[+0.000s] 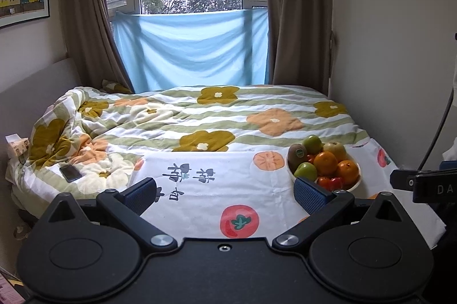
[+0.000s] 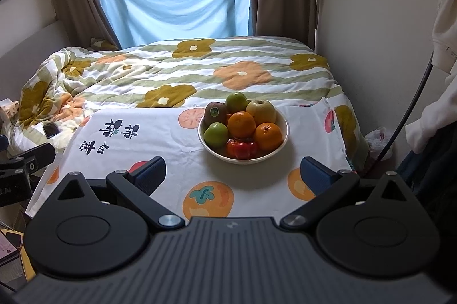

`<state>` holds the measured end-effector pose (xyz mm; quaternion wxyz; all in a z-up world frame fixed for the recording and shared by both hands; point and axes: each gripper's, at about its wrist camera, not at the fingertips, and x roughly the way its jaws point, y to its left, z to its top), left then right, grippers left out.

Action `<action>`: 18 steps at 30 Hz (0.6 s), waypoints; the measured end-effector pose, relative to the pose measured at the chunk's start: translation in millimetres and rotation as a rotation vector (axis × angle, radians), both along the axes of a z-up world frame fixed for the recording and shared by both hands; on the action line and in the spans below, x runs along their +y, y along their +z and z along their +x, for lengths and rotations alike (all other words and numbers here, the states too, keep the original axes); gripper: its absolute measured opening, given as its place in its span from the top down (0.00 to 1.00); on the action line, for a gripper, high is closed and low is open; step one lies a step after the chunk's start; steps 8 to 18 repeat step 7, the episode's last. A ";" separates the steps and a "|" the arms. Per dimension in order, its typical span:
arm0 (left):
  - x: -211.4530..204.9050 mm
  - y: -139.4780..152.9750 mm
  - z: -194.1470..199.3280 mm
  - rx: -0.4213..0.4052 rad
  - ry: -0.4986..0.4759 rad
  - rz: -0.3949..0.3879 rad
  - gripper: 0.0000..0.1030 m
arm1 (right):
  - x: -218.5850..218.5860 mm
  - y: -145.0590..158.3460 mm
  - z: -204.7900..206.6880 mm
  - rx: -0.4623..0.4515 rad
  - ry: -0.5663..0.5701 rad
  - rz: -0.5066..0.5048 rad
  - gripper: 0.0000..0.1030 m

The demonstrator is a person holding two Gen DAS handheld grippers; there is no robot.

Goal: Organize fruits

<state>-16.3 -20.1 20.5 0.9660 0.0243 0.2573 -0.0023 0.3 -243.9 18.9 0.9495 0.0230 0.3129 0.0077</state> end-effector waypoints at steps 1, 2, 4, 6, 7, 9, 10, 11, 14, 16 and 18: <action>0.2 -0.5 0.5 0.003 0.001 -0.002 0.00 | 0.2 -0.1 0.2 0.000 0.000 0.002 0.00; 1.3 -1.0 0.4 0.005 -0.001 -0.007 0.00 | 1.3 0.4 0.8 0.000 0.001 0.003 0.00; 1.8 -2.2 1.3 0.008 -0.004 -0.014 0.00 | 1.7 0.0 1.4 0.004 0.002 0.003 0.00; 2.4 -3.4 1.9 0.011 -0.001 -0.018 0.00 | 2.3 0.0 3.2 0.008 0.003 0.003 0.00; 2.0 -3.7 3.2 0.014 -0.002 -0.019 0.00 | 2.6 -0.3 4.7 0.011 0.004 0.004 0.00; 2.0 -3.7 3.2 0.014 -0.002 -0.019 0.00 | 2.6 -0.3 4.7 0.011 0.004 0.004 0.00; 2.0 -3.7 3.2 0.014 -0.002 -0.019 0.00 | 2.6 -0.3 4.7 0.011 0.004 0.004 0.00; 2.0 -3.7 3.2 0.014 -0.002 -0.019 0.00 | 2.6 -0.3 4.7 0.011 0.004 0.004 0.00; 2.0 -3.7 3.2 0.014 -0.002 -0.019 0.00 | 2.6 -0.3 4.7 0.011 0.004 0.004 0.00; 2.0 -3.7 3.2 0.014 -0.002 -0.019 0.00 | 2.6 -0.3 4.7 0.011 0.004 0.004 0.00; 2.0 -3.7 3.2 0.014 -0.002 -0.019 0.00 | 2.6 -0.3 4.7 0.011 0.004 0.004 0.00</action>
